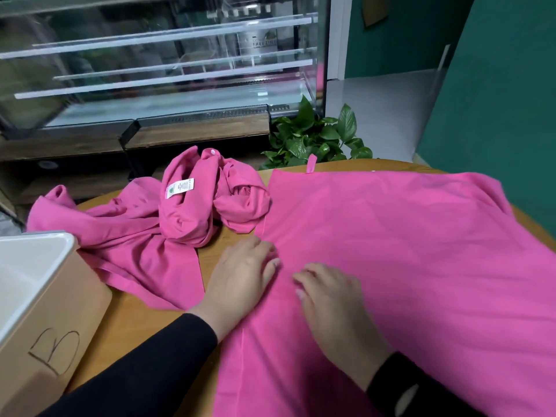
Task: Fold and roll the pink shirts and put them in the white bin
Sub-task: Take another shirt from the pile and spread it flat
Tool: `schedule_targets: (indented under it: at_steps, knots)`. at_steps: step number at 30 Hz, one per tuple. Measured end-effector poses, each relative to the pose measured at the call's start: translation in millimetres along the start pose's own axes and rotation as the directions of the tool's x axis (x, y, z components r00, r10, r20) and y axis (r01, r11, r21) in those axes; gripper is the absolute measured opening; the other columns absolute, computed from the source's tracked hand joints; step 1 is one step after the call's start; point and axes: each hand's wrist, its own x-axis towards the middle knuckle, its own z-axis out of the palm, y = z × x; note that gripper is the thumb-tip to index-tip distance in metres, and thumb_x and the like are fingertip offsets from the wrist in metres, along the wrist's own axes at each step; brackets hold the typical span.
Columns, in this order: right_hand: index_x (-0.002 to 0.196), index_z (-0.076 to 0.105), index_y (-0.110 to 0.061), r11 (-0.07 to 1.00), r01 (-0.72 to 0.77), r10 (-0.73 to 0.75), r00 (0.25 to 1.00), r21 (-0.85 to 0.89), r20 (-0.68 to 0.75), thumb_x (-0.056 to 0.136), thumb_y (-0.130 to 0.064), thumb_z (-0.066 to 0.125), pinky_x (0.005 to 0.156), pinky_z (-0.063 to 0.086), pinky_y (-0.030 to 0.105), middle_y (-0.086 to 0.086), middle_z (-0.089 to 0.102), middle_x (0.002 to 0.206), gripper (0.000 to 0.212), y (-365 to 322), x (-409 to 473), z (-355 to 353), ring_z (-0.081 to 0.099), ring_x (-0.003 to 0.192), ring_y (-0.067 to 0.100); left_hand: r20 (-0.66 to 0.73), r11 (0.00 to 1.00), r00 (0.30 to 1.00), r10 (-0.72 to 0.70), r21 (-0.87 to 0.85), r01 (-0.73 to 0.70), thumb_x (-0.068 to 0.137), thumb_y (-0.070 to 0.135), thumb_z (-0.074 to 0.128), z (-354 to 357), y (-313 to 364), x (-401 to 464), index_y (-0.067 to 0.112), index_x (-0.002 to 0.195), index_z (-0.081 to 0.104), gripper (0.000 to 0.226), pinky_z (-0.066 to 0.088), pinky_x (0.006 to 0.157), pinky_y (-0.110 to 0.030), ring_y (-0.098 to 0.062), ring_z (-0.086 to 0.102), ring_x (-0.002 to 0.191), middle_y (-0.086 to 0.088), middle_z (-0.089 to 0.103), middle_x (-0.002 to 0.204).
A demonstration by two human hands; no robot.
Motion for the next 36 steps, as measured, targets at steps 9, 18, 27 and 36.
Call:
schedule_targets:
  at_steps: [9, 18, 27, 36]
  knots:
    - [0.162, 0.011, -0.019, 0.929, -0.197, 0.292, 0.91, -0.312, 0.295, 0.096, -0.058, -0.005, 0.125, 0.003, 0.046, -0.004, 0.004, 0.169, 0.078, 105.5, -29.5, -24.3, 0.001, 0.155, 0.013, 0.401, 0.998, 0.916, -0.021, 0.067, -0.006, 0.096, 0.058, -0.001, 25.3, 14.6, -12.5, 0.032, 0.16, 0.003, 0.069, -0.003, 0.125, -0.041, -0.009, -0.007, 0.153, 0.011, -0.004, 0.166]
    - [0.161, -0.001, -0.017, 0.938, -0.15, 0.252, 0.915, -0.314, 0.316, 0.103, -0.05, 0.0, 0.126, 0.0, 0.046, -0.006, -0.006, 0.169, 0.067, 136.7, 16.9, -19.1, -0.006, 0.155, 0.013, 0.365, 0.992, 0.93, -0.05, 0.123, 0.005, 0.099, 0.055, 0.0, 44.1, -3.3, 37.2, 0.027, 0.16, 0.005, 0.068, -0.003, 0.125, -0.038, -0.011, -0.002, 0.154, 0.007, 0.002, 0.167]
    - [0.161, 0.002, -0.017, 0.946, -0.165, 0.254, 0.913, -0.28, 0.32, 0.105, -0.049, 0.007, 0.126, -0.001, 0.047, -0.006, -0.004, 0.169, 0.065, 167.5, 62.1, -12.4, -0.005, 0.155, 0.012, 0.366, 0.994, 0.929, -0.055, 0.107, 0.016, 0.106, 0.045, 0.015, 60.0, -11.5, 81.3, 0.025, 0.16, 0.01, 0.057, 0.003, 0.126, -0.04, -0.014, 0.0, 0.154, 0.004, 0.004, 0.168]
    - [0.162, 0.002, -0.018, 0.947, -0.155, 0.253, 0.898, -0.28, 0.359, 0.105, -0.05, 0.007, 0.126, -0.001, 0.048, -0.006, -0.003, 0.169, 0.066, 198.7, 100.9, -9.7, -0.003, 0.155, 0.013, 0.278, 0.988, 0.955, 0.105, -0.138, -0.069, 0.104, 0.039, 0.034, 47.1, 23.9, 69.6, 0.016, 0.149, 0.045, 0.052, 0.022, 0.123, -0.035, -0.02, 0.033, 0.147, -0.007, 0.037, 0.158]
